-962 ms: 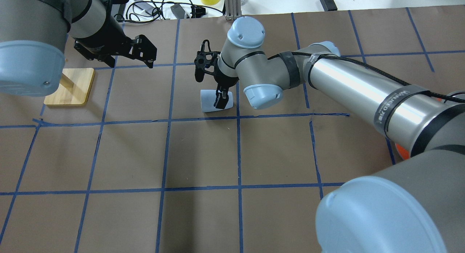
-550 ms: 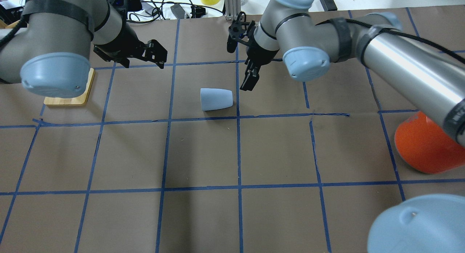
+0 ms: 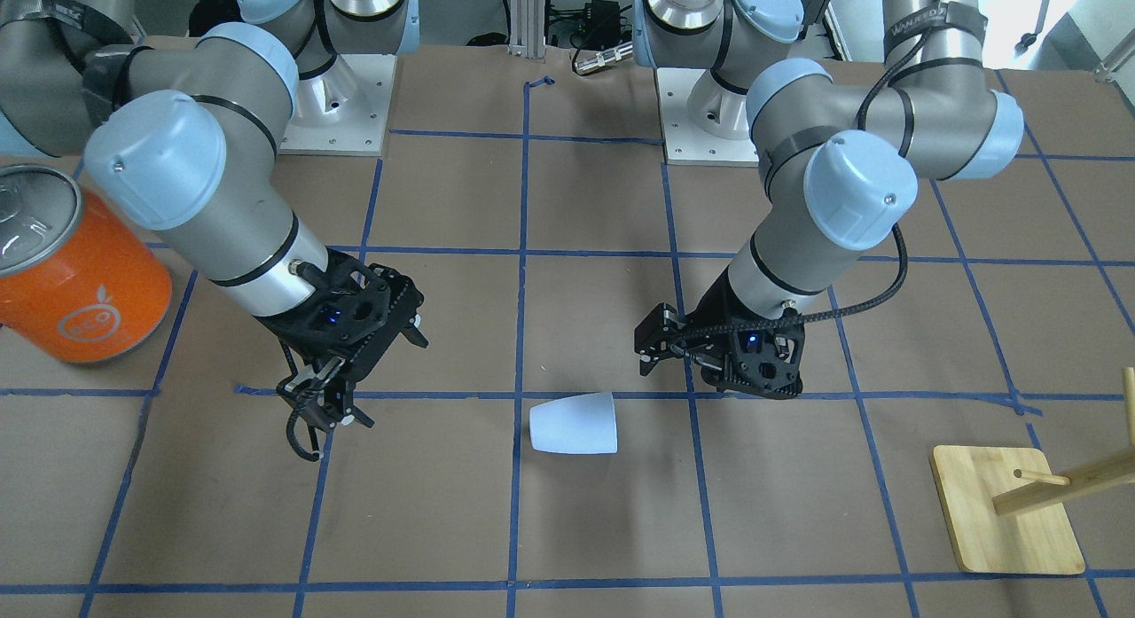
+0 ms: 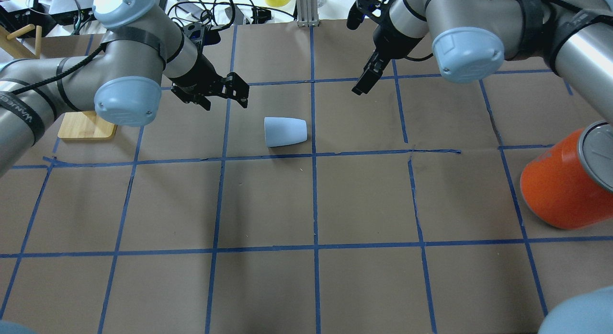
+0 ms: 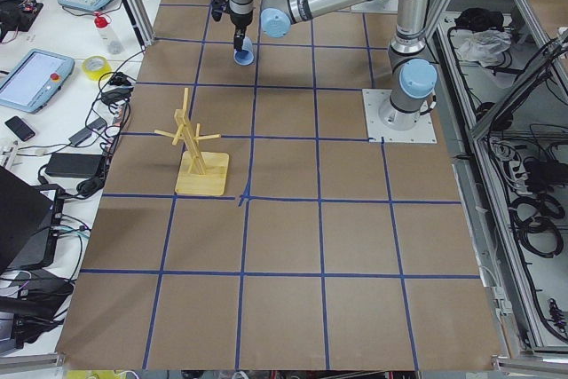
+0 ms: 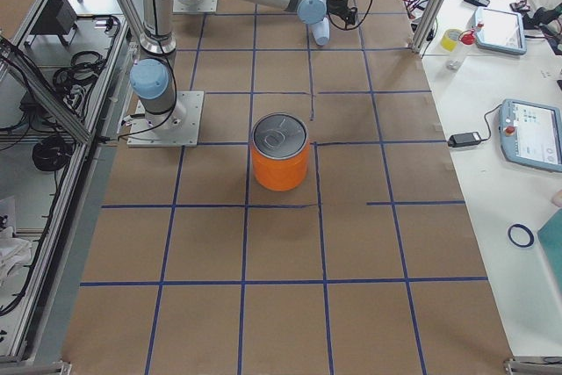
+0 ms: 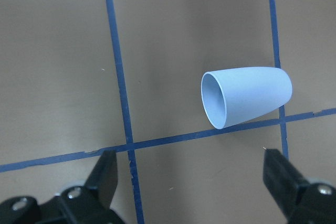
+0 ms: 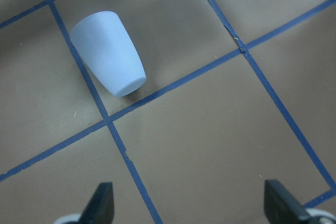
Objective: Flip cup
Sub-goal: 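Reach the left gripper to the cup while the right arm withdraws, then grasp the cup rim with the left gripper and lift it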
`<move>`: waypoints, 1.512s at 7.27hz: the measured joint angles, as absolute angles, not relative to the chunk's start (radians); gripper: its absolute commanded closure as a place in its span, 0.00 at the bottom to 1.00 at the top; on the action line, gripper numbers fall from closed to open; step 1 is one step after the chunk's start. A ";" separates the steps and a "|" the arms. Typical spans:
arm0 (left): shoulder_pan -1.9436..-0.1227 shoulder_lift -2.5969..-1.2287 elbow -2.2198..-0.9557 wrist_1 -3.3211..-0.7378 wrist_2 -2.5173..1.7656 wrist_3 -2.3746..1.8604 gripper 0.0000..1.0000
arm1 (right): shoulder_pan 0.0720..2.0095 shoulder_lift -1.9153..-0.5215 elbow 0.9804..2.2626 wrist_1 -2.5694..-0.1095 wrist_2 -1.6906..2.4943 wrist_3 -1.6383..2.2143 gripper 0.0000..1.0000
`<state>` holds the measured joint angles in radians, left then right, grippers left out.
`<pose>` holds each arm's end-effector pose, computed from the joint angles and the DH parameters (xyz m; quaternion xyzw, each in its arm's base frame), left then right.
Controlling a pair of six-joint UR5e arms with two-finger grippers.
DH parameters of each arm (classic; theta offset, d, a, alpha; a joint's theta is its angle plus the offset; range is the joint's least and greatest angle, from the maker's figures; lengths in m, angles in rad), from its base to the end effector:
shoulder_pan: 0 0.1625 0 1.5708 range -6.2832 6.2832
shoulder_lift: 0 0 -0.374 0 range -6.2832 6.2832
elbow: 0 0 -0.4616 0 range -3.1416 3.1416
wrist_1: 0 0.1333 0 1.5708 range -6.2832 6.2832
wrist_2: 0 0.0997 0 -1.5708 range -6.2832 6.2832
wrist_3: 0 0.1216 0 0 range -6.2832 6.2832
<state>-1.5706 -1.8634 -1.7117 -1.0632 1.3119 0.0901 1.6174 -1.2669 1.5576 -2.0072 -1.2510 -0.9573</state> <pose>-0.1643 -0.6349 0.2169 -0.0493 -0.9897 0.0425 0.1272 0.2025 -0.6608 0.2873 -0.4839 0.8576 -0.1344 0.1110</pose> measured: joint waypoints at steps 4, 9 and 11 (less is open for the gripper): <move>-1.568 -2.032 -1.708 -1.059 1.085 0.126 0.00 | 1.581 -1.273 1.537 -2.010 -1.356 -0.649 0.00; -1.569 -2.134 -1.701 -0.973 0.824 0.091 1.00 | 1.575 -1.293 1.507 -2.014 -1.406 -0.587 0.00; -1.568 -2.133 -1.696 -0.950 0.812 0.074 1.00 | 1.574 -1.306 1.508 -2.009 -1.430 -0.545 0.00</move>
